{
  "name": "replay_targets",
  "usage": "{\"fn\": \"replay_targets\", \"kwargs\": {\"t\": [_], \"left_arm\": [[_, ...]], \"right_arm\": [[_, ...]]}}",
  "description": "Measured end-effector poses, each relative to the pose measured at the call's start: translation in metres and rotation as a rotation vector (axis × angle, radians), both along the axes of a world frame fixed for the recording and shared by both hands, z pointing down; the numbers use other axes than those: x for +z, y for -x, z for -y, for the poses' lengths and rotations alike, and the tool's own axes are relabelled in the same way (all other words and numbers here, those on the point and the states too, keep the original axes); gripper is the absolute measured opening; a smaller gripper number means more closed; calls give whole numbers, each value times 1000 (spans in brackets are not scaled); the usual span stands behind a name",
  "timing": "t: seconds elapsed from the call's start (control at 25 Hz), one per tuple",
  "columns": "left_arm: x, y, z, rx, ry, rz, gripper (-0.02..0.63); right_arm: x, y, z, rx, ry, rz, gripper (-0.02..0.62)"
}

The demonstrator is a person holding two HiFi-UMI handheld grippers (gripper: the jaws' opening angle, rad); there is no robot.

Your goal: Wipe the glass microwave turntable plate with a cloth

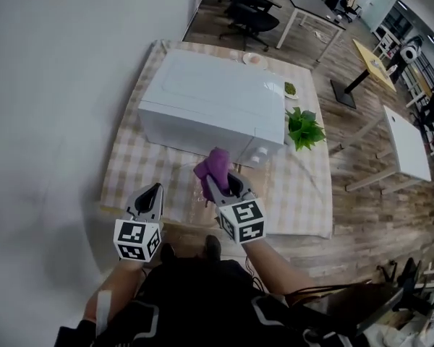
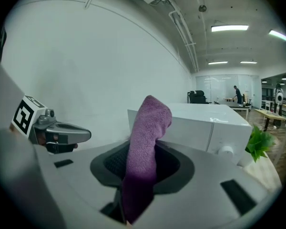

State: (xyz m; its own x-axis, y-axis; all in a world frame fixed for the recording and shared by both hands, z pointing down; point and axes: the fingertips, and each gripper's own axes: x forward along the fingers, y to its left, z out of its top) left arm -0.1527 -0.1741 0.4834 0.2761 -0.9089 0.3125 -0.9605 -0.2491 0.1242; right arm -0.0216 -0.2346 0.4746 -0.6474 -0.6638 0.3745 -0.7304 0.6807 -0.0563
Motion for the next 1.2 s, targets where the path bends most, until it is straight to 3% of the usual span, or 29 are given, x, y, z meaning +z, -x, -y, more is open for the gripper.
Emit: {"fn": "replay_targets", "kwargs": {"t": [0.32,0.56,0.8,1.2], "left_arm": [[22,9,-5,-134,53,21,8],[27,19,-19,-266,95,-22,8],[39,27,-33,-357,119,-9,8],[70,27,-51,-437,190,-29,8]], "right_arm": [[41,26,22,-185,42,-78,130],[67,53,29,-314,60,-134,130],[93,82,35,-395,90,-163,129],[177,105,44,-513,103,-414,129]]}}
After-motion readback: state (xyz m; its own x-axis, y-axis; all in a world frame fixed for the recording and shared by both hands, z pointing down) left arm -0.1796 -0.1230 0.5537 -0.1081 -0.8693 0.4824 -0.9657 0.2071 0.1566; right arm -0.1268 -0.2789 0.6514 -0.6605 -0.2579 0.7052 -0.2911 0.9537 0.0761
